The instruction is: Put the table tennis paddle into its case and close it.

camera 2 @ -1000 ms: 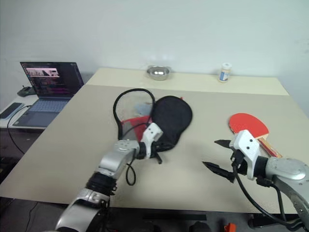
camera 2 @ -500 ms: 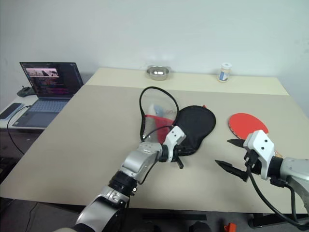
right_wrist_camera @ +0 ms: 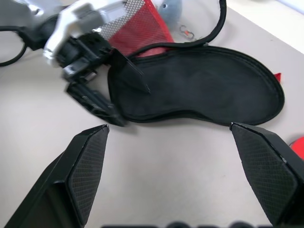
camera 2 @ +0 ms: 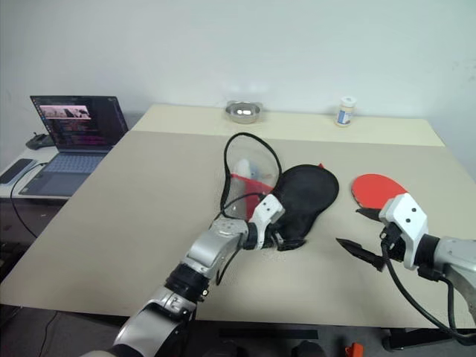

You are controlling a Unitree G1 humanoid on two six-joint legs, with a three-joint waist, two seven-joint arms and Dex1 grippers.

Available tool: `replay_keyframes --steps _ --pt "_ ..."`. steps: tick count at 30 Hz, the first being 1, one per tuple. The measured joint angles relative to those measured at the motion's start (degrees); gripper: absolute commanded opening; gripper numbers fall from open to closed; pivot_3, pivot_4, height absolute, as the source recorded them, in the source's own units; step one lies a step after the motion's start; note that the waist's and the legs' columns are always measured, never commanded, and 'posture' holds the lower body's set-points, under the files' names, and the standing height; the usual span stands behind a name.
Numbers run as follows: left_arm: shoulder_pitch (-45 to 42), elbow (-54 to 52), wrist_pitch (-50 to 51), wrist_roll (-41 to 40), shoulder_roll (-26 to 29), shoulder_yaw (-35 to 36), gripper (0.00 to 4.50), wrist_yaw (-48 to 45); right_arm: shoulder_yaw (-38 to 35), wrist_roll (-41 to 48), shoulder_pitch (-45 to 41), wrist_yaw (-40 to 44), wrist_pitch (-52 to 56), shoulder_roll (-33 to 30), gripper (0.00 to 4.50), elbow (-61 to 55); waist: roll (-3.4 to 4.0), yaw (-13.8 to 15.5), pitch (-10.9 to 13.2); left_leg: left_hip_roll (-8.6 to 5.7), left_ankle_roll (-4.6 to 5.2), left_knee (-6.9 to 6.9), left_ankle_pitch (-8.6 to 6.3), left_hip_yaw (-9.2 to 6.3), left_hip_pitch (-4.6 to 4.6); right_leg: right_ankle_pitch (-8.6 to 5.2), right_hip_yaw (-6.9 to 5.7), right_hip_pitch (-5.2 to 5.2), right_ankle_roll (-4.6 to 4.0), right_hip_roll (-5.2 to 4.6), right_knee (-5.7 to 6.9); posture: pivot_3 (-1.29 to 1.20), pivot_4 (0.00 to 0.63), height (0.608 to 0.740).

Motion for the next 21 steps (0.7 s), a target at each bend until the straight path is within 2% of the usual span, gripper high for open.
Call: replay_keyframes --steps 3,6,11,21 --pt "4.2 -5.1 -4.0 -1.2 7.0 0.0 4.44 -6.6 1.9 0.2 -4.0 -4.4 3.4 3.9 4.50 1.6 0.01 -0.7 0.0 0.08 -0.07 -0.02 0.04 0.01 0.04 -0.04 -0.02 -0.02 -0.14 0.01 0.08 0.00 0.150 0.740" --pt "6.1 -6.7 -6.4 -2.7 12.6 1.5 4.44 -11.7 5.1 0.9 -9.0 -11.6 11.3 9.1 4.50 2.5 0.06 -0.8 0.0 0.10 -0.22 -0.02 0.13 -0.05 0.06 -0.04 -0.08 -0.05 -0.32 0.00 0.21 0.00 0.150 0.740" --pt "6.6 -9.1 -8.3 -6.5 16.5 4.6 4.44 -16.8 10.3 -0.2 -13.9 -21.0 20.1 16.9 4.50 5.0 0.08 -0.4 0.0 0.07 -0.23 -0.01 0.13 -0.09 0.01 -0.05 -0.13 -0.05 -0.35 -0.05 0.16 0.00 0.150 0.740" --pt "6.9 -12.9 -6.1 -13.8 21.3 9.2 4.44 -23.1 15.3 -3.6 -17.5 -28.7 23.2 27.7 4.50 12.0 0.09 -0.7 0.0 0.04 -0.21 -0.01 0.13 -0.10 -0.29 -0.04 -0.18 -0.37 -0.34 0.01 0.29 0.00 0.150 0.740"
